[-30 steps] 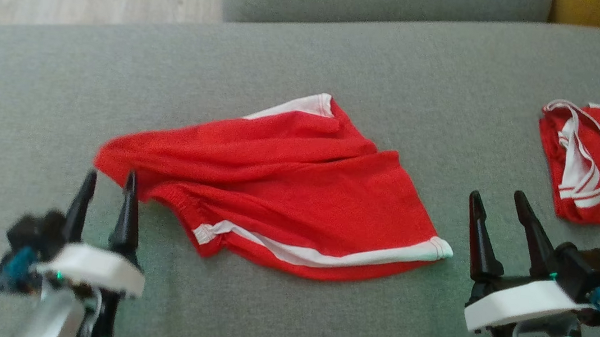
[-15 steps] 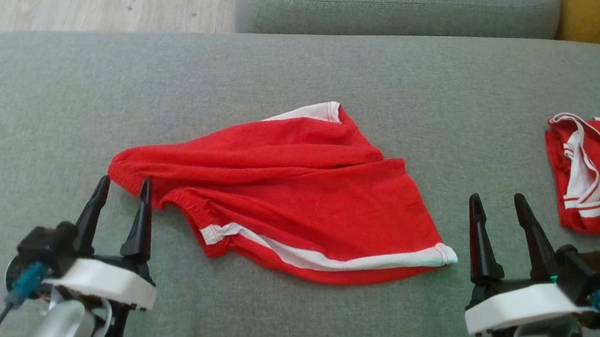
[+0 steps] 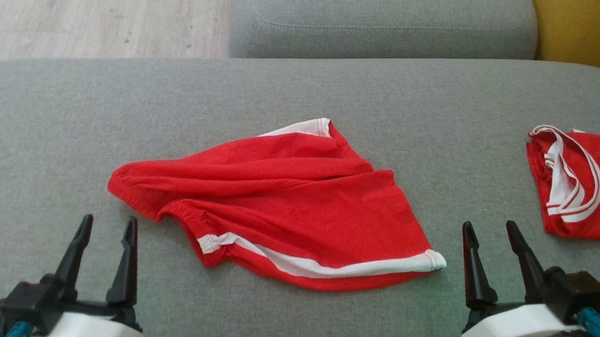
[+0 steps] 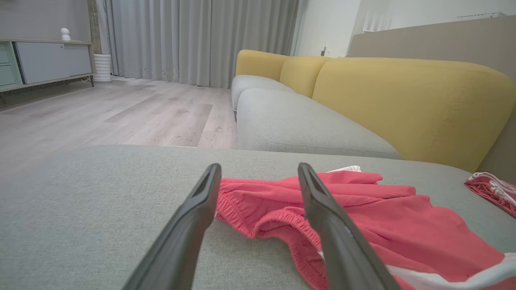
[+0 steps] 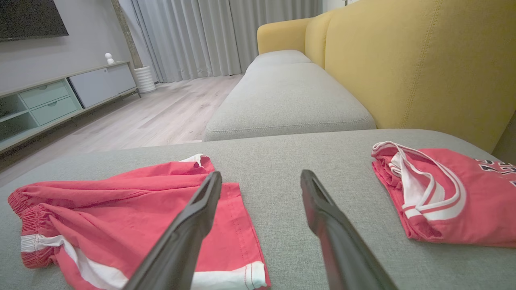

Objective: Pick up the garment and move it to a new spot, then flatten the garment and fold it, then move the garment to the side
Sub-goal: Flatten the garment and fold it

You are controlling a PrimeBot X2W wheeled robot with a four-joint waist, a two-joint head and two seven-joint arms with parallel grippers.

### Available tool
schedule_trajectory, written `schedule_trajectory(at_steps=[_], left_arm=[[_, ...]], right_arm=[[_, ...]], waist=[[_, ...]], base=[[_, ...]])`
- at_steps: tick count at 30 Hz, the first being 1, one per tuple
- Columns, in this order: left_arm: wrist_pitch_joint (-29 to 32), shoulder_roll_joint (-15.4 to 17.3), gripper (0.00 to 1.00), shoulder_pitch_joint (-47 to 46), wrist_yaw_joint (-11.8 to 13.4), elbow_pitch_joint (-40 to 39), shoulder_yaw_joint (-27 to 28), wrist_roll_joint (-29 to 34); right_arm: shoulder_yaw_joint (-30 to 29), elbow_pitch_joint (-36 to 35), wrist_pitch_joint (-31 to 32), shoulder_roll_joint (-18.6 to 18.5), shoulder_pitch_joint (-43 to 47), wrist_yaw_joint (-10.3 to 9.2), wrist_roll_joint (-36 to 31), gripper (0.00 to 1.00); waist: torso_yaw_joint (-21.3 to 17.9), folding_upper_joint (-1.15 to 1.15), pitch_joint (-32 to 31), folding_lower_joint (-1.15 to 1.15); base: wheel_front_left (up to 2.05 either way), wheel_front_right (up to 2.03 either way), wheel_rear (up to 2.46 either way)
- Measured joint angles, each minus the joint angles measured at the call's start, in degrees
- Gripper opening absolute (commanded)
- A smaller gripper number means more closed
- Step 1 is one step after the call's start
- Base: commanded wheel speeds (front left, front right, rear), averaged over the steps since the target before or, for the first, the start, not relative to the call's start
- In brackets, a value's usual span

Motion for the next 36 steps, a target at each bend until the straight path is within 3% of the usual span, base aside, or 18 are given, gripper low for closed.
schedule_trajectory(at_steps=[12, 21, 25, 27, 36], left_arm=[[0.00, -1.82, 1.00, -0.13, -2.54, 2.57, 1.58, 2.41], [4.80, -5.68, 1.00, -7.42, -5.53, 14.91, -10.90, 0.80], [4.87, -6.46, 1.00, -12.65, -5.56, 20.97, -12.67, -1.81], [4.80, -6.59, 1.00, -14.49, -5.34, 23.83, -12.50, -2.32], [2.85, -7.33, 1.00, -17.56, 1.26, 29.69, -11.79, -2.78]], right_arm=[[0.37, 0.73, -0.38, -0.12, -0.08, -0.01, 0.02, 1.00], [1.25, 0.68, -0.37, -0.09, -0.38, -0.01, 0.19, 1.00], [2.02, 0.82, -0.38, -0.07, -1.30, 0.00, 0.20, 1.00], [2.49, 0.90, -0.38, -0.07, -2.26, 0.00, 0.20, 1.00], [2.89, 1.78, -0.47, -0.05, -3.13, -0.01, 0.77, 1.00]], waist=[[-0.13, 0.00, 0.50, 0.00], [0.44, 0.00, 2.62, 0.01], [-0.06, 0.00, 3.89, 0.01], [-0.51, 0.00, 4.40, 0.01], [-1.55, 0.00, 5.42, 0.01]], base=[[0.00, 0.00, 0.00], [0.00, 0.00, 0.00], [0.00, 0.00, 0.00], [0.00, 0.00, 0.00], [0.00, 0.00, 0.00]])
